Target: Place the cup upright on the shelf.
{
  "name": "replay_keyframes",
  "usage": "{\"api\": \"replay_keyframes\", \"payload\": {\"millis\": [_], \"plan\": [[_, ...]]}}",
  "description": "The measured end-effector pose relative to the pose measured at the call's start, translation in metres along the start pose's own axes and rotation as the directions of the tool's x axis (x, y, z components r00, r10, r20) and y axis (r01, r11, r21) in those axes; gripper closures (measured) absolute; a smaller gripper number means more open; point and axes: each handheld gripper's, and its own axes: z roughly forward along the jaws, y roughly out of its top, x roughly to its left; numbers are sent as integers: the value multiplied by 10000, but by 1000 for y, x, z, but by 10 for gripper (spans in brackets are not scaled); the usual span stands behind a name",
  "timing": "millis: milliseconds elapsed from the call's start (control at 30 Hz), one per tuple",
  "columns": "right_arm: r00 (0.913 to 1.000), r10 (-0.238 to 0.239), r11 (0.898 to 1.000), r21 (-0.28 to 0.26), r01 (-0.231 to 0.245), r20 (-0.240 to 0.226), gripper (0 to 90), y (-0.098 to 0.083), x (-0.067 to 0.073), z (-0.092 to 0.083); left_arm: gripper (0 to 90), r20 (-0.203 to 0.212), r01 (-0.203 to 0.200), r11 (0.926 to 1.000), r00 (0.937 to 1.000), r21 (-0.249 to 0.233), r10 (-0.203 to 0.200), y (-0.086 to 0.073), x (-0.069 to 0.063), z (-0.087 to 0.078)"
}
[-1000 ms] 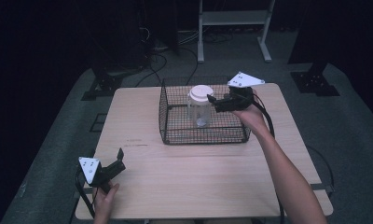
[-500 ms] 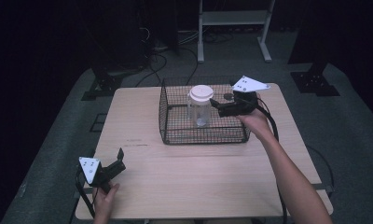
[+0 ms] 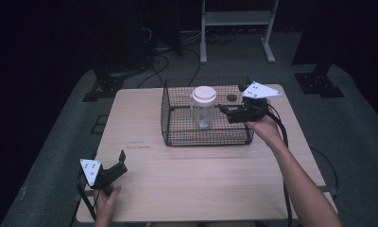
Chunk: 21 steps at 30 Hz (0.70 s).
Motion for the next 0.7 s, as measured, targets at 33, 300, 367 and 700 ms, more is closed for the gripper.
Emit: {"api": "replay_keyframes", "payload": {"millis": [33,300,367,700], "plan": [[10000,12,10000,-32,-13,-5,21,-1,0,-1,0,-2,6,10000,10000,1,-6,0,0,0],[10000,32,10000,16,-32,-8,21,-9,2,-10,0,-8,20,10000,10000,4,-20,0,0,0],[10000,64,10000,17,-64,-9,21,-11,2,-12,0,-10,40,10000,10000,-7,-40,0,0,0],[9999,129,9998,127,-129,-18,21,-23,4,-20,0,-9,-14,10000,10000,28,14,0,0,0]]}}
